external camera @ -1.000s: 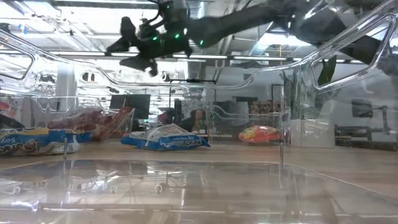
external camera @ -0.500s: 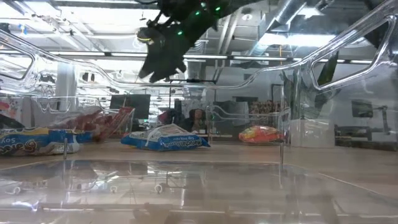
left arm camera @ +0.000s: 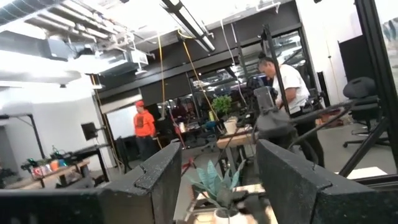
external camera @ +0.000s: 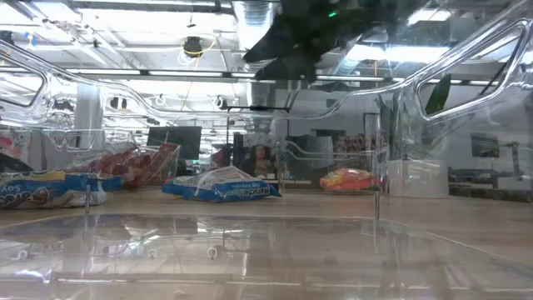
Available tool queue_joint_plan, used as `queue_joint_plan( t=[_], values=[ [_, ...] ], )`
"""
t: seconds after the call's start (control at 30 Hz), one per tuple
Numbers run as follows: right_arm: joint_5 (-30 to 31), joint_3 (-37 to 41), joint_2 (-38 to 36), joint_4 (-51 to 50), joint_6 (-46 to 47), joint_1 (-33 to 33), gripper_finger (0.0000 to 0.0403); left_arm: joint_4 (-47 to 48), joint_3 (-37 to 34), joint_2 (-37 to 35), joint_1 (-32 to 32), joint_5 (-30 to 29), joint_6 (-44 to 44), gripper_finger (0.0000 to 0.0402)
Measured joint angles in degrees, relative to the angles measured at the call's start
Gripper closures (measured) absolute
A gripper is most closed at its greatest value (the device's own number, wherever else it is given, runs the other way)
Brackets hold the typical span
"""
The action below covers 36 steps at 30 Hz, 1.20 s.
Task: Sort Maruchan noodles
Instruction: Put the top blue noodle pack into the bottom transparent bin
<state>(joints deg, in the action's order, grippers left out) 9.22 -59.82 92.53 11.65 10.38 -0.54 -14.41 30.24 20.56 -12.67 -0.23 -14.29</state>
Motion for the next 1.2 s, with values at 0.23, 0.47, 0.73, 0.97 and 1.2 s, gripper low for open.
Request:
queue_joint_plan(
  t=[0.23, 0.47, 0.73, 0.97, 1.2],
  values=[
    [4.8, 5.9, -6.0, 5.0, 1.7, 4.6, 0.0117, 0.0, 0.0, 4.3, 0.0, 5.0, 3.9, 0.0209],
    [4.7, 5.8, -8.3, 6.7, 1.7, 6.6, 0.0117, 0.9, 0.0, 8.7, 0.0, 7.5, 4.5, 0.0209],
    [4.7, 5.8, -10.7, 6.4, 1.3, 6.5, 0.0117, 1.5, -0.1, 12.1, 0.0, 9.1, 4.7, 0.0209],
    [4.7, 5.8, -13.2, 2.3, 1.2, 6.9, 0.0117, 6.7, -0.7, 15.9, 0.3, 9.0, 5.7, 0.0209],
    [7.7, 5.8, -17.1, -3.6, 1.2, 8.9, 0.0117, 12.4, -0.7, 24.7, 6.1, -1.2, -1.0, 0.0209]
  ],
)
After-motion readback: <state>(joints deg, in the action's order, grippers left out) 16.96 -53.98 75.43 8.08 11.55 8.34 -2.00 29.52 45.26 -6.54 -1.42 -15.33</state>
